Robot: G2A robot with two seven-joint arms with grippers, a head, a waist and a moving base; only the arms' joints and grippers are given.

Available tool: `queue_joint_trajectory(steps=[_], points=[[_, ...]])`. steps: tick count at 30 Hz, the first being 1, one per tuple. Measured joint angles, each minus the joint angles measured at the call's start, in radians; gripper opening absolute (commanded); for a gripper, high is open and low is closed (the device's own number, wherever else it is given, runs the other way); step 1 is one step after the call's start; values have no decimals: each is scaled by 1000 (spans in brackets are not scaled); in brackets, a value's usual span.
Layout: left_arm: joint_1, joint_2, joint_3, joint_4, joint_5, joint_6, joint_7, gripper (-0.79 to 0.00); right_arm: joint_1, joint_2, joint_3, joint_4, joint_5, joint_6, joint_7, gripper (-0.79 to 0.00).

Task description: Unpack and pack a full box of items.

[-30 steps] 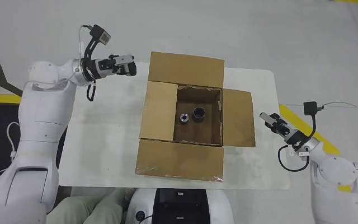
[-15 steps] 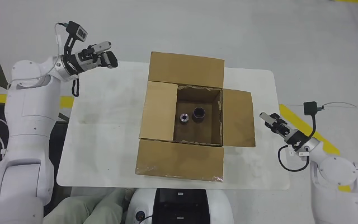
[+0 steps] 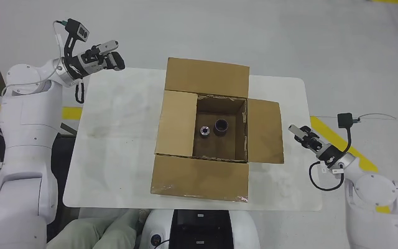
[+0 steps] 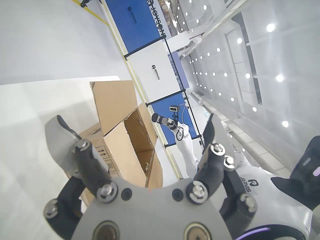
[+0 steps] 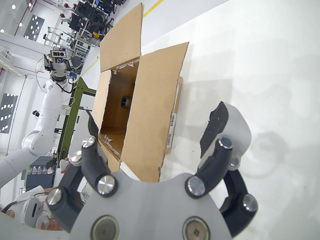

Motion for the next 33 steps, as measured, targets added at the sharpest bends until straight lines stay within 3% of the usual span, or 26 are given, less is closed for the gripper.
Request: queue_joint_trajectory(steps=[7,14,25,33], points=[[0,0,0,0,0,0,0,0,21,8,-8,40,68,86,42,0],[0,0,0,0,0,0,0,0,81,25,-37,137,155,177,202,0],[0,0,0,0,0,0,0,0,130,44,-99,212,312,197,412,0],[0,0,0,0,0,0,0,0,146,60,-84,226,479,243,519,0]])
